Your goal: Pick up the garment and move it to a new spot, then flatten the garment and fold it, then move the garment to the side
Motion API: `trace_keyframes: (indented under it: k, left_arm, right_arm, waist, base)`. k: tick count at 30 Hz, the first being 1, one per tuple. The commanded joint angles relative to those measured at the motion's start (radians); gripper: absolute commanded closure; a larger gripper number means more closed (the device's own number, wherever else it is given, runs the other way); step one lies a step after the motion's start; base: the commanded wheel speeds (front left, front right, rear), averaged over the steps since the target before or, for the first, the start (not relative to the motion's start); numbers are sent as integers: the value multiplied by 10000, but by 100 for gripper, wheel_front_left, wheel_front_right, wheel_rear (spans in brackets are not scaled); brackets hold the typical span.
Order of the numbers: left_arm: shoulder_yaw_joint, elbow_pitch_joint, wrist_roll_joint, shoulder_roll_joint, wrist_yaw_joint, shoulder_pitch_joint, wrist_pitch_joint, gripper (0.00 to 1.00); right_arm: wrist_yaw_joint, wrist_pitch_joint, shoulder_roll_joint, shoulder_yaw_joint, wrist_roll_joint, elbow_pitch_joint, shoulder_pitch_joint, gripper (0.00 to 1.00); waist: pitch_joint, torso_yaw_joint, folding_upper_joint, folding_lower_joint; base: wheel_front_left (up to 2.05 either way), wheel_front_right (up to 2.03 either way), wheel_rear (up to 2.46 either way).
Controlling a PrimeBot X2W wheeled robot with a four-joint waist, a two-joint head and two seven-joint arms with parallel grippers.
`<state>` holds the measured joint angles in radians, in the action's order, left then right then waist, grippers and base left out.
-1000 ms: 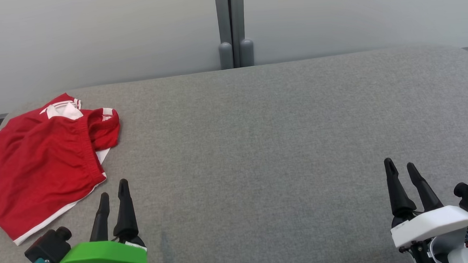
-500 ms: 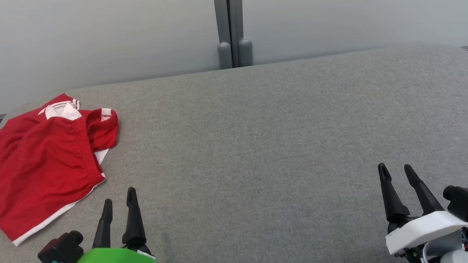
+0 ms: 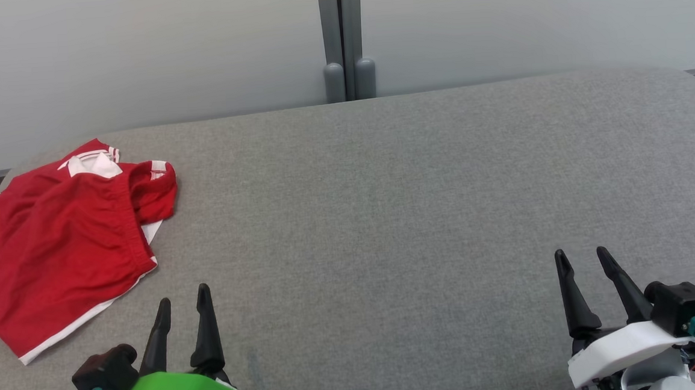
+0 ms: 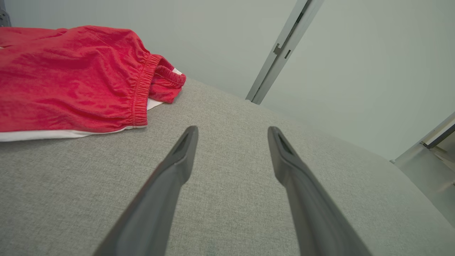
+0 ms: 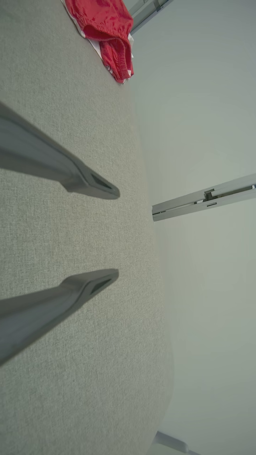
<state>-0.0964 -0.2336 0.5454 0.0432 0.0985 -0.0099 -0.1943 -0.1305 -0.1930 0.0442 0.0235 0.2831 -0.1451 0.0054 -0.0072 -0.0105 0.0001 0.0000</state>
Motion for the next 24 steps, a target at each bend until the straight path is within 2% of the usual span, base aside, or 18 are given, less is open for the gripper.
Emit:
trace_keyframes:
  k: [1,24]
  left_arm:
    - [-6,10,-257,81,52,62,-76,0]
    - [-157,-430,-1496,97,21,149,-535,0]
  right_arm:
    - [-2,-91,57,-19,-265,21,55,0]
    - [-2,-548,78,-124,-2017,67,136,0]
  waist:
    - [0,3,-1,0]
    - [40,-12,-1,0]
  base:
    - [0,0,0]
    - [0,0,0]
